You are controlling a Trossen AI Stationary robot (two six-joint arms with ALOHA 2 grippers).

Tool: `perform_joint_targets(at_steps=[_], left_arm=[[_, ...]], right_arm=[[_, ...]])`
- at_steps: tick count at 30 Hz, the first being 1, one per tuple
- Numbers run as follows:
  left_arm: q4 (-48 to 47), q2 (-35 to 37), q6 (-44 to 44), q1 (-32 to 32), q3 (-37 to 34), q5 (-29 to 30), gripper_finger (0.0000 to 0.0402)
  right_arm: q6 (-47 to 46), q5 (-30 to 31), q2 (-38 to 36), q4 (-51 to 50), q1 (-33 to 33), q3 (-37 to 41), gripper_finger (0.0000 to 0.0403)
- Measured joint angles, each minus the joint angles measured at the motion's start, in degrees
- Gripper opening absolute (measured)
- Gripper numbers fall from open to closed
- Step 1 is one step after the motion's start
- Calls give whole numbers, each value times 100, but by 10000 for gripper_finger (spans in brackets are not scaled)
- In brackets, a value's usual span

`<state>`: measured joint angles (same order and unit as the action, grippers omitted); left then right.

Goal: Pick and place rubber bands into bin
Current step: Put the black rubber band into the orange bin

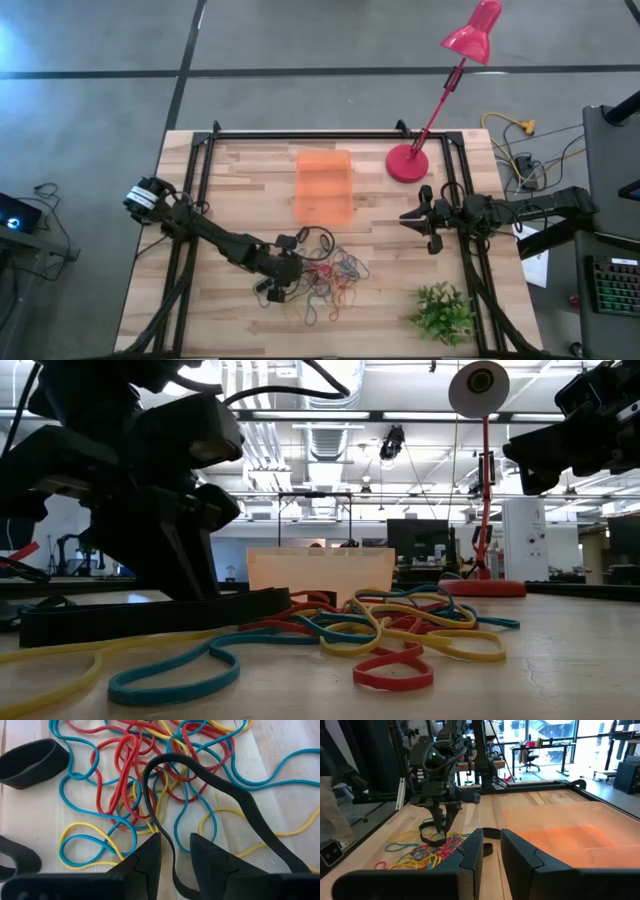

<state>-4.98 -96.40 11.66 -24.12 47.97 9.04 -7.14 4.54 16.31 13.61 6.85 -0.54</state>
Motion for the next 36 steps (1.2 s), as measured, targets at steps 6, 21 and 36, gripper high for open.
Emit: perform_joint_targets(at_steps=[6, 21, 36], left_arm=[[-12, 0, 17, 11, -59, -49, 76], [-49, 0, 136, 15, -186, -40, 4], [-29, 319, -194, 2, 25, 388, 0]], right_arm=[[0, 0, -1, -2, 1, 0, 59], [2, -1, -1, -4, 0, 0, 59], [-66, -2, 1, -9, 0, 0, 59]])
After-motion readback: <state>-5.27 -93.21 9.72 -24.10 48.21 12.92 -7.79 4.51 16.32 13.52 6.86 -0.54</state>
